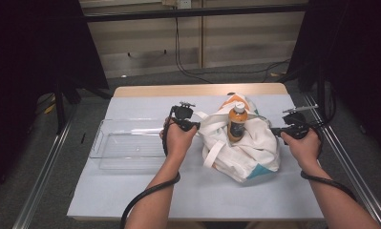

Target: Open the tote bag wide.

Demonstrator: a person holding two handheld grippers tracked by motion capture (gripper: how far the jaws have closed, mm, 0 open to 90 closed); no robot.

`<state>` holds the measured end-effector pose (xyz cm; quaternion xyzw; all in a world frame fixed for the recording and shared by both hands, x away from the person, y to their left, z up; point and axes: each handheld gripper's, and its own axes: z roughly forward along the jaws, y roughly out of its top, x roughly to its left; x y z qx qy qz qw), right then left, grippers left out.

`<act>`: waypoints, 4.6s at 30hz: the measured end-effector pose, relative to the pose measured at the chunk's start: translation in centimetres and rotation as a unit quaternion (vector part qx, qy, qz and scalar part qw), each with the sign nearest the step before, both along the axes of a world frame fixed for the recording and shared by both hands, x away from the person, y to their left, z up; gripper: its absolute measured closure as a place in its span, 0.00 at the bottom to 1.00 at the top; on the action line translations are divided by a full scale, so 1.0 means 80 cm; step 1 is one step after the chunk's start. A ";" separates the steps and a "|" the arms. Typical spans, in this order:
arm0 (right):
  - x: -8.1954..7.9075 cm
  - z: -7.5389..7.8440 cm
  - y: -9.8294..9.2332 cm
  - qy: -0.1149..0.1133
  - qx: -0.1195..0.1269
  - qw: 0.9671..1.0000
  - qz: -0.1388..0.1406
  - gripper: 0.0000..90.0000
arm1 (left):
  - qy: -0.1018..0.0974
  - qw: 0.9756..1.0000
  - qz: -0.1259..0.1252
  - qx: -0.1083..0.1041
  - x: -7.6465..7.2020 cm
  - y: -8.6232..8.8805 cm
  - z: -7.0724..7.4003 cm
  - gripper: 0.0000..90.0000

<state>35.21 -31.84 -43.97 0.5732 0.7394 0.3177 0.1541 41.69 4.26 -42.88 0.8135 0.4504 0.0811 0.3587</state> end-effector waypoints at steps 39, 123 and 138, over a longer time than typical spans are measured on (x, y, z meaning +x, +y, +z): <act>0.021 0.042 0.022 -0.052 -0.002 0.999 0.012 0.63 | -0.003 0.999 -0.003 -0.039 0.003 -0.002 0.021 0.98; -0.006 0.021 0.030 -0.039 -0.020 0.999 0.019 0.48 | 0.040 0.989 -0.100 -0.106 -0.040 -0.040 0.009 0.54; -0.006 0.015 0.025 -0.036 -0.016 0.999 0.015 0.47 | 0.049 0.989 -0.108 -0.086 -0.044 -0.041 -0.012 0.67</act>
